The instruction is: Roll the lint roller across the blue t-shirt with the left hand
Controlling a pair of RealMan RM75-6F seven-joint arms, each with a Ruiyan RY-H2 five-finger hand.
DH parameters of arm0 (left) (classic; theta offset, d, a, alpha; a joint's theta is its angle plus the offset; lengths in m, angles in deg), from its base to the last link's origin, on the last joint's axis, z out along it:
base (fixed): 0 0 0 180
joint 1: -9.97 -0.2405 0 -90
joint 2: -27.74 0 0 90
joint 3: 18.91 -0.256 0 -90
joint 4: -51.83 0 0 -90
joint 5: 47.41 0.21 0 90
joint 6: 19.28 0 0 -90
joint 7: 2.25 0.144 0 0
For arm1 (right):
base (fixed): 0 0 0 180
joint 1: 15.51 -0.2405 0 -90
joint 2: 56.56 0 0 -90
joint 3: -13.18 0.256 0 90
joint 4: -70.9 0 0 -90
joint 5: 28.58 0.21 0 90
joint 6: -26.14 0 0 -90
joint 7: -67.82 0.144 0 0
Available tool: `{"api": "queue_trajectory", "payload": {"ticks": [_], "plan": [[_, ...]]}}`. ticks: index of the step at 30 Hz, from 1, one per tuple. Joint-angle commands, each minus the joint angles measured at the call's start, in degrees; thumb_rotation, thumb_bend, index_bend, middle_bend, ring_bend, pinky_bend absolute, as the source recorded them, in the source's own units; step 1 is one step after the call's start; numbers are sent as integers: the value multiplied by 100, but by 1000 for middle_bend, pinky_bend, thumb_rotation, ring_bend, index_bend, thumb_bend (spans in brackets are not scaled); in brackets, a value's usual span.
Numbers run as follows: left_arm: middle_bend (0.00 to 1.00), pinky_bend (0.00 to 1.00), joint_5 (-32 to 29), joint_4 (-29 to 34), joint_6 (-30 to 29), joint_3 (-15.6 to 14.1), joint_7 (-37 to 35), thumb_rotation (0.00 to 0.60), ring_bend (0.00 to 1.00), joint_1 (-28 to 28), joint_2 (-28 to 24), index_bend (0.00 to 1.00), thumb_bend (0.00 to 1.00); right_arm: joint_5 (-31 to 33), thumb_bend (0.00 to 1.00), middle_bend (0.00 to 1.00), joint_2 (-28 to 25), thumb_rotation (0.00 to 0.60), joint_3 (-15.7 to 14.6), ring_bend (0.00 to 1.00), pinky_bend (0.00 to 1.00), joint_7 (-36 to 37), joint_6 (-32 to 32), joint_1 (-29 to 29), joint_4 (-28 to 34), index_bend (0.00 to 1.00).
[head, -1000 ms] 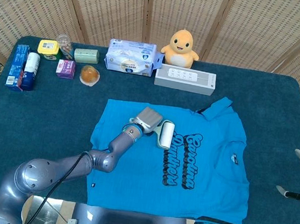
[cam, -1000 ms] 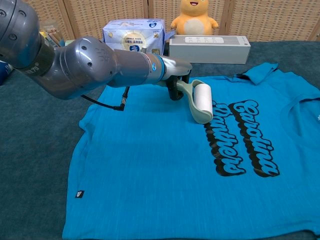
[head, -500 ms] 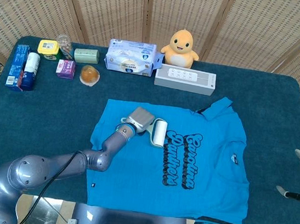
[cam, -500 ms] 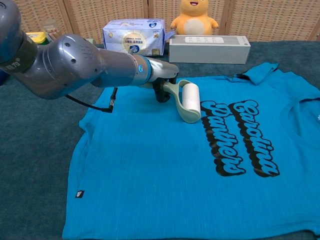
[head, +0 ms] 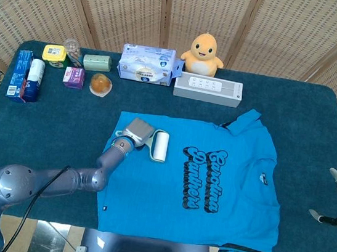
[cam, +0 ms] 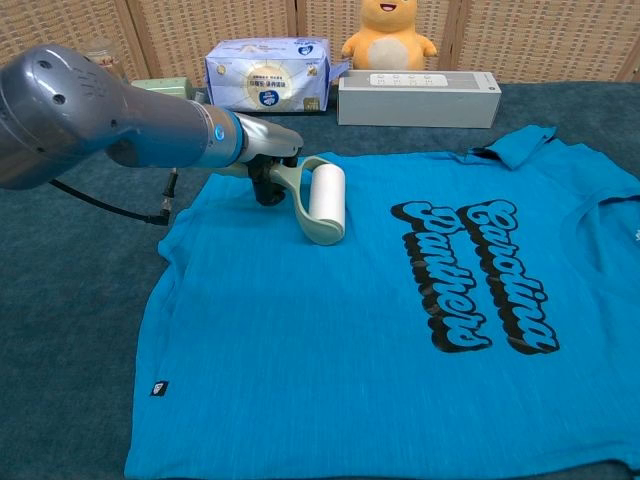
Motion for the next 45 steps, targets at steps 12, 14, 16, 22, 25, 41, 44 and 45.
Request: {"api": "queue_trajectory", "payload": {"ticks": [12,14,16,22,25,41,44,45], "plan": [[1000,1000,59,461,-165,-319,-147,600,934,-423,-518,951,915,-47,0,0,-17,600,-11,0,28,-1,-63,21,41,0],[1000,1000,93,494,-182,-339,-183,600,934,-475,-569,951,916,-50,0,0,-16,600,-13,0,28,-9,-68,24,47,0],[1000,1000,156,564,-228,-362,-243,600,934,-557,-666,950,915,-62,0,0,-18,600,-19,0,28,-14,-68,22,63,0],[1000,1000,361,751,-347,-389,-366,600,934,-728,-889,951,897,-78,0,0,-18,600,-30,0,28,-38,-70,19,88,0],[1000,971,497,817,-382,-367,-453,600,914,-812,-978,951,846,-81,0,0,-14,600,-35,0,28,-56,-64,14,97,0],[0,279,827,1390,-316,-376,-782,600,0,-979,-1481,0,99,-84,0,0,-28,600,-53,0,28,-89,-55,12,155,0],[0,235,1019,1569,-521,-346,-845,600,0,-1062,-1580,0,66,-89,0,0,-40,600,-58,0,28,-78,-50,14,167,0],[0,227,1104,1665,-612,-338,-872,600,0,-1104,-1636,0,63,-91,0,0,-42,600,-59,0,28,-77,-53,15,170,0]]}}
